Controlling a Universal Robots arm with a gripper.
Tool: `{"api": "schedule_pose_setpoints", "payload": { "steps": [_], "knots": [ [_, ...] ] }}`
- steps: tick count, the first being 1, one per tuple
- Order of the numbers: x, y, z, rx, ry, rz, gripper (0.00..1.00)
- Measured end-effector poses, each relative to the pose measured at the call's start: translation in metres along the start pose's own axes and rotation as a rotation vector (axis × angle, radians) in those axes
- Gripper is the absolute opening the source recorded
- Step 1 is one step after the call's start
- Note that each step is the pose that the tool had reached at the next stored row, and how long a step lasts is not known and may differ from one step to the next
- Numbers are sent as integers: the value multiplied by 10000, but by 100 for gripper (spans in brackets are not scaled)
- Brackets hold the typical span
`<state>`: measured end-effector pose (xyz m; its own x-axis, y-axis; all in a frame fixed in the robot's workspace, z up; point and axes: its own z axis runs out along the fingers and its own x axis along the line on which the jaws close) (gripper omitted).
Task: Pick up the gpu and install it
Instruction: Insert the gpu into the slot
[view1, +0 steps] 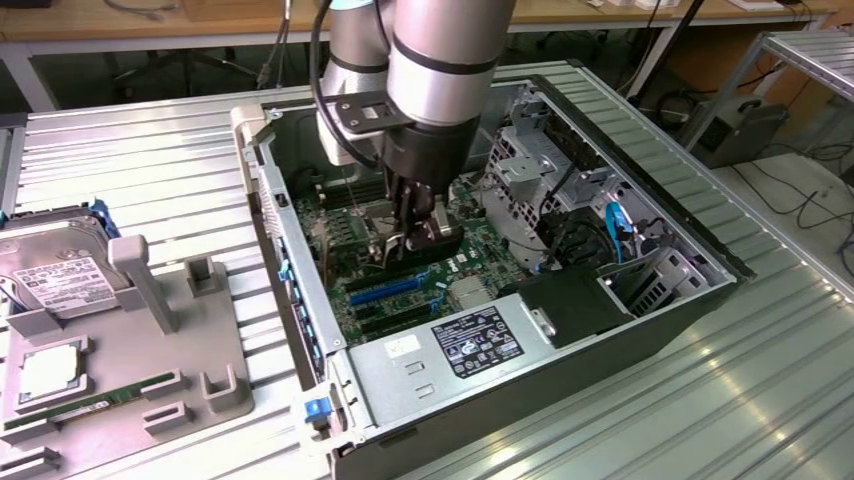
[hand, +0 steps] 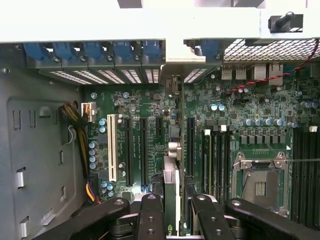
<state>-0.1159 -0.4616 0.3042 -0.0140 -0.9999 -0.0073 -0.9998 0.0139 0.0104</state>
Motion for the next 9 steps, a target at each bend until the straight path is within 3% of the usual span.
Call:
{"api": "schedule_pose_setpoints", "payload": {
  "steps": [9],
  "knots": [
    [-16, 11, 90, 0, -18, -1, 26]
  ]
}}
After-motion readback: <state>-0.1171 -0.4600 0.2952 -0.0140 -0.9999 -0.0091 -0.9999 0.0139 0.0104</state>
